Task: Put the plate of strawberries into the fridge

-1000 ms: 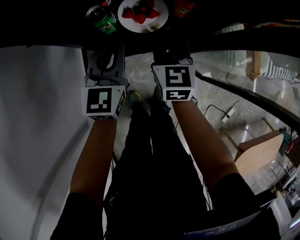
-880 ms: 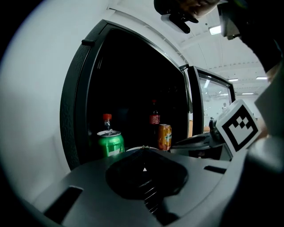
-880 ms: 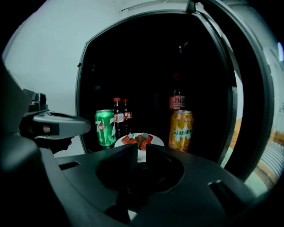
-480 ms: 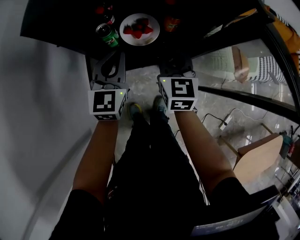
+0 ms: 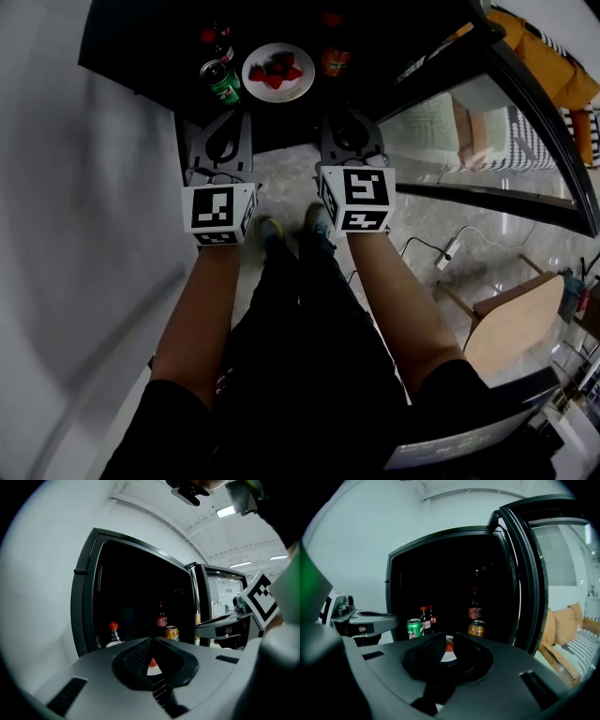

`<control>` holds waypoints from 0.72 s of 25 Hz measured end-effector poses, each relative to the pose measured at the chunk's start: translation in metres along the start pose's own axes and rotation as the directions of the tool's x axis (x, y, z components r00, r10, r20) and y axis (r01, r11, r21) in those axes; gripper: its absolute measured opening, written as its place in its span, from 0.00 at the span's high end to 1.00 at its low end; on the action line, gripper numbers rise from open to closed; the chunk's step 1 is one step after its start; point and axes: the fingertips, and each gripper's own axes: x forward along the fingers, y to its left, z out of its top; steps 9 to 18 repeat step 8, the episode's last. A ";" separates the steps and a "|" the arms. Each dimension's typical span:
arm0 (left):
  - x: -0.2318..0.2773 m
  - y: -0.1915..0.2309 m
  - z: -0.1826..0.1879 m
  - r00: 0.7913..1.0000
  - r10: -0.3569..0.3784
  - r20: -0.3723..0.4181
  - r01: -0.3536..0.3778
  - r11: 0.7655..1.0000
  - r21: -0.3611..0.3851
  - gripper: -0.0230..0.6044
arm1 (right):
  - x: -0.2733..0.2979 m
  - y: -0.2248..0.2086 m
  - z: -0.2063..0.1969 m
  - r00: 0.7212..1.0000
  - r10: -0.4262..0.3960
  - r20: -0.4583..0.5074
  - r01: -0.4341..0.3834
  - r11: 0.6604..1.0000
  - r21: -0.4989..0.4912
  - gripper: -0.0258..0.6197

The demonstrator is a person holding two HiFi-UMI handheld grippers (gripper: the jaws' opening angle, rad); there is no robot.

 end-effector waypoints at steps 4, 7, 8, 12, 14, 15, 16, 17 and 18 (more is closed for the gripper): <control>-0.007 -0.002 0.003 1.000 0.010 0.003 -0.010 1.000 -0.005 0.97 | -0.006 0.003 0.006 1.000 0.005 0.008 -0.005 1.000 -0.001 0.87; -0.011 -0.002 0.006 1.000 0.015 0.006 -0.015 1.000 -0.007 0.97 | -0.009 0.004 0.008 1.000 0.007 0.013 -0.007 1.000 -0.001 0.87; -0.012 -0.002 0.007 1.000 0.017 0.007 -0.017 1.000 -0.008 0.97 | -0.009 0.005 0.009 1.000 0.007 0.014 -0.007 1.000 0.000 0.87; -0.012 -0.002 0.007 1.000 0.017 0.007 -0.017 1.000 -0.008 0.97 | -0.009 0.005 0.009 1.000 0.007 0.014 -0.007 1.000 0.000 0.87; -0.012 -0.002 0.007 1.000 0.017 0.007 -0.017 1.000 -0.008 0.97 | -0.009 0.005 0.009 1.000 0.007 0.014 -0.007 1.000 0.000 0.87; -0.012 -0.002 0.007 1.000 0.017 0.007 -0.017 1.000 -0.008 0.97 | -0.009 0.005 0.009 1.000 0.007 0.014 -0.007 1.000 0.000 0.87; -0.012 -0.002 0.007 1.000 0.017 0.007 -0.017 1.000 -0.008 0.97 | -0.009 0.005 0.009 1.000 0.007 0.014 -0.007 1.000 0.000 0.87; -0.012 -0.002 0.007 1.000 0.017 0.007 -0.017 1.000 -0.008 0.97 | -0.009 0.005 0.009 1.000 0.007 0.014 -0.007 1.000 0.000 0.87; -0.012 -0.002 0.007 1.000 0.017 0.007 -0.017 1.000 -0.008 0.97 | -0.009 0.005 0.009 1.000 0.007 0.014 -0.007 1.000 0.000 0.87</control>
